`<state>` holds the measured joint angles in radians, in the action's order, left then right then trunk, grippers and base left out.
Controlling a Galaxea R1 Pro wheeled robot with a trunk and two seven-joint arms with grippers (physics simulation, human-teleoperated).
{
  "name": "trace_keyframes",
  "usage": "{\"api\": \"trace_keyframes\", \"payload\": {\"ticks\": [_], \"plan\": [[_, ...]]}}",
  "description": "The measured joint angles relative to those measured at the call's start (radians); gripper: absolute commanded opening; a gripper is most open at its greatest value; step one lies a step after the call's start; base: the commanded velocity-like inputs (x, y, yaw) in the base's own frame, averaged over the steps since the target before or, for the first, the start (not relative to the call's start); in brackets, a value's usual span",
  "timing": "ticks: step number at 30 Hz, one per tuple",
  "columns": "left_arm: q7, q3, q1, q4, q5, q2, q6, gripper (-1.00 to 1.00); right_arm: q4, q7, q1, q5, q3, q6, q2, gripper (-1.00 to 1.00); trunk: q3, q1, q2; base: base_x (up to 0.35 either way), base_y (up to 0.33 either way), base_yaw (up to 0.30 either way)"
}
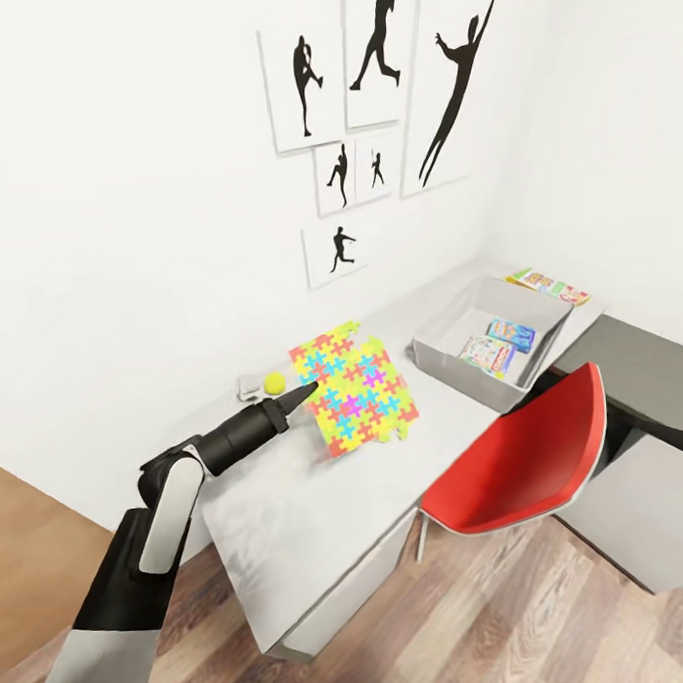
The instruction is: Put all the toys in the child's room - the three board games (two on the bed and one on the table), the two jigsaw puzzles on the table, and the tennis ball on the table - inside the toy box on the table in the child's room.
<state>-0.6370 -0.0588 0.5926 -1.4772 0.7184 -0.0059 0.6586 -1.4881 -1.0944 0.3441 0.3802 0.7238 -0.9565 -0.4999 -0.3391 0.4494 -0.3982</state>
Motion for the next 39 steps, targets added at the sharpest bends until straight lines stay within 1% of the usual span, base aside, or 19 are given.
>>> {"api": "trace_keyframes", "payload": {"ticks": [2,3,6,7,9,11,12,15,16,18,21,27,33,39], "plan": [[0.031,0.0,0.006,0.0,0.003,-0.018,0.001,-1.0,0.0,0.002,0.0,-0.001,0.0,-0.006,0.0,1.0,0.003,0.0,0.0,-0.002,-0.001,-0.208],[0.031,0.0,0.007,0.0,0.002,-0.019,0.001,-1.0,0.0,0.002,0.0,-0.001,0.0,-0.007,0.0,1.0,0.004,0.0,0.0,-0.001,-0.001,-0.209],[0.1,0.0,0.048,0.0,0.026,-0.04,0.001,-1.0,0.0,0.003,0.0,-0.002,0.001,-0.012,0.001,1.0,0.008,0.0,0.0,-0.001,0.0,-0.21],[0.101,0.0,0.049,0.0,0.024,-0.04,0.001,-1.0,0.0,0.003,0.0,-0.002,0.001,-0.012,0.001,1.0,0.009,0.0,0.0,-0.001,0.0,-0.211],[0.16,0.0,0.086,0.003,0.055,-0.054,0.006,-1.0,0.0,0.004,0.0,-0.003,0.001,-0.014,0.001,1.0,0.012,0.0,0.0,0.0,0.0,-0.212],[0.232,-0.001,0.121,0.007,0.09,-0.07,0.035,-1.0,0.0,0.005,0.0,-0.003,0.003,-0.016,0.002,1.0,0.014,0.0,0.0,0.0,0.0,-0.212],[0.233,-0.001,0.122,0.007,0.09,-0.07,0.035,-1.0,0.0,0.005,0.0,-0.003,0.003,-0.016,0.002,1.0,0.015,0.0,0.0,0.0,0.0,-0.212],[0.356,-0.001,0.173,0.009,0.15,-0.096,0.128,-1.0,0.0,0.006,0.0,-0.004,0.014,-0.017,0.003,1.0,0.019,0.0,0.0,0.0,0.0,-0.213],[0.357,-0.001,0.173,0.01,0.149,-0.097,0.129,-1.0,0.0,0.006,0.0,-0.004,0.014,-0.017,0.003,1.0,0.02,0.0,0.0,0.0,0.0,-0.213],[0.425,-0.001,0.208,0.011,0.185,-0.113,0.184,-1.0,0.0,0.006,0.0,-0.004,0.025,-0.017,0.004,1.0,0.023,0.0,0.0,0.0,0.0,-0.213],[0.487,-0.001,0.251,0.012,0.221,-0.127,0.234,-1.0,0.0,0.006,0.0,-0.005,0.036,-0.018,0.005,1.0,0.027,0.0,0.0,0.0,0.0,-0.213],[0.532,0.0,0.284,0.008,0.247,-0.137,0.27,-1.0,0.0,0.006,0.0,-0.007,0.044,-0.018,0.006,1.0,0.034,0.0,0.0,0.0,0.0,-0.213],[0.545,0.001,0.293,0.007,0.254,-0.14,0.28,-1.0,0.0,0.007,0.0,-0.008,0.046,-0.018,0.007,1.0,0.041,0.0,0.0,0.0,0.0,-0.182],[0.551,0.005,0.297,0.003,0.258,-0.141,0.283,-1.0,0.0,0.006,0.0,-0.009,0.047,-0.018,0.009,1.0,0.044,0.0,0.0,0.0,0.0,-0.075]]}}
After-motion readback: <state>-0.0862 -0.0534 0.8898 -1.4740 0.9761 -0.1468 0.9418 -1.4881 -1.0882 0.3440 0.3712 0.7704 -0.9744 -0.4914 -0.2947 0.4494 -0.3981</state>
